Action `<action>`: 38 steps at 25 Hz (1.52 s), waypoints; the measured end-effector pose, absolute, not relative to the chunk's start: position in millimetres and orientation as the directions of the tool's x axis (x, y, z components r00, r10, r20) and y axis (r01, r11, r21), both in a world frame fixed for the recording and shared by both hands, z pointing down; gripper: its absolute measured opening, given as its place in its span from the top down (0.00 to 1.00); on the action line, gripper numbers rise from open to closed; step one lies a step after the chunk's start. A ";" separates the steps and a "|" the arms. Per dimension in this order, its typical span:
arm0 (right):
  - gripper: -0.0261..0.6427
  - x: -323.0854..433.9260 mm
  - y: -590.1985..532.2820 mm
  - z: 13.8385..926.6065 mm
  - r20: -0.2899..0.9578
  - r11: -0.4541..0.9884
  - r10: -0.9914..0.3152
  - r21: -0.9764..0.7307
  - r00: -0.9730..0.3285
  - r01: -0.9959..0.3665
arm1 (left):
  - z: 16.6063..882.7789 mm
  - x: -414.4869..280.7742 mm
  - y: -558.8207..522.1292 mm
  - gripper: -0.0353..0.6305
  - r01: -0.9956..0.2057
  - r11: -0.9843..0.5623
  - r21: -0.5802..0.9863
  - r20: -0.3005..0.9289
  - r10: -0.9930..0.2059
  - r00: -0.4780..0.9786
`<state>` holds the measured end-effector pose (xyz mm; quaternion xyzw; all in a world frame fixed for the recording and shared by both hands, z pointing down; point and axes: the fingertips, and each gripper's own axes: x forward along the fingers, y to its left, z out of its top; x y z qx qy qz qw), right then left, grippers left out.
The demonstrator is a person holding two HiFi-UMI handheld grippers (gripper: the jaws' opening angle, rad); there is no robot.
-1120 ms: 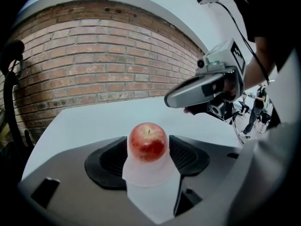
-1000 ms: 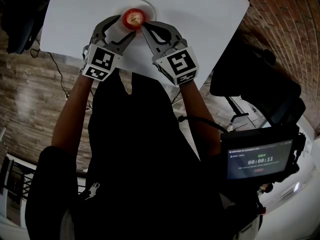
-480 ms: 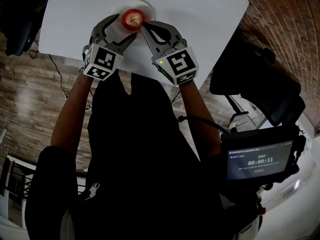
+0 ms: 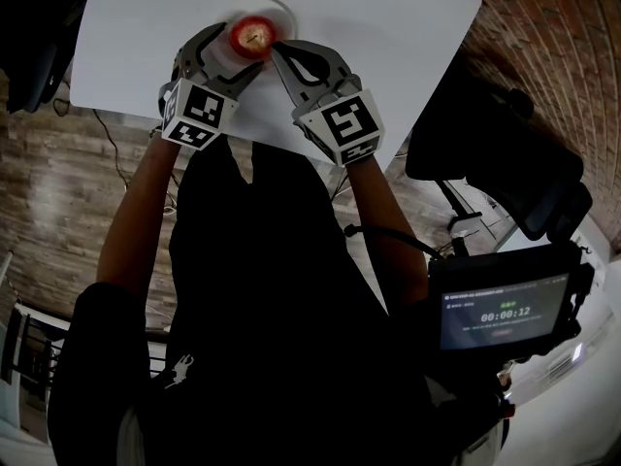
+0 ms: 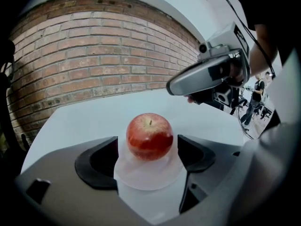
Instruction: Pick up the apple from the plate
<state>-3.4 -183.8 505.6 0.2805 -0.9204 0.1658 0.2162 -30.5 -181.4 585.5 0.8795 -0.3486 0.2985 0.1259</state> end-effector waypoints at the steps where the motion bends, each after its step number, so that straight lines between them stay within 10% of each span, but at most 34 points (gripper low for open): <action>1: 0.95 -3.1 -184.0 505.9 0.491 0.787 -0.445 -0.184 -0.749 -0.588 | 586.5 -29.8 -182.0 0.37 -0.687 -0.726 0.012 0.614 -0.537 0.578; 38: 0.95 5.7 -188.9 513.5 0.500 0.784 -0.443 -0.187 -0.744 -0.592 | 603.9 -12.7 -196.4 0.34 -0.666 -0.746 0.001 0.619 -0.523 0.586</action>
